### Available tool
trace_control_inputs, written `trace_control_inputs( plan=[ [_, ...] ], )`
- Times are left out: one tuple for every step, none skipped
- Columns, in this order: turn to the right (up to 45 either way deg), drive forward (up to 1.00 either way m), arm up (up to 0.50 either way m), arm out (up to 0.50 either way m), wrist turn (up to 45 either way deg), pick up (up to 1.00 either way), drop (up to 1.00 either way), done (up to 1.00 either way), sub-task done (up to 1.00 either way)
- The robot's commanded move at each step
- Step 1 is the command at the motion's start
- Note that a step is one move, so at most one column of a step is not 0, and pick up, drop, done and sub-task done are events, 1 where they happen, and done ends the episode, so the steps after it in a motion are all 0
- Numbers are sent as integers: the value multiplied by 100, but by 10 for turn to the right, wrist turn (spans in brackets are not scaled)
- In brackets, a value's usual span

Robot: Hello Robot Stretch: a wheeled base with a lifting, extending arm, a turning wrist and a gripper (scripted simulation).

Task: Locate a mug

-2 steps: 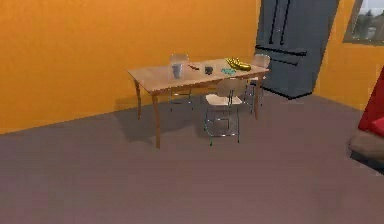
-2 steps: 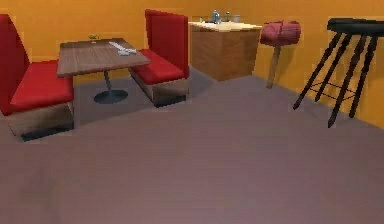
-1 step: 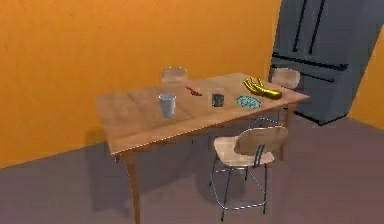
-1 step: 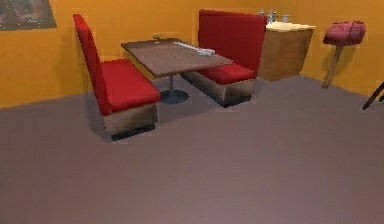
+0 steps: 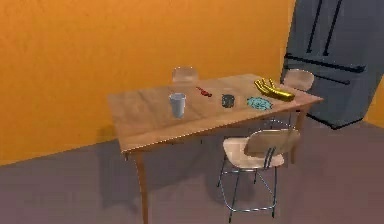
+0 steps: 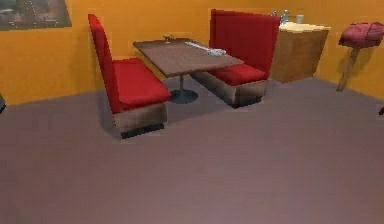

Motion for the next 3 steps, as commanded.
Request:
trace_control_inputs(
  plan=[
    [0, 60, 0, 0, 0, 0, 0, 0, 0],
    [150, 0, 0, 0, 0, 0, 0, 0, 0],
    [0, 0, 0, 0, 0, 0, 0, 100, 0]
  ],
)
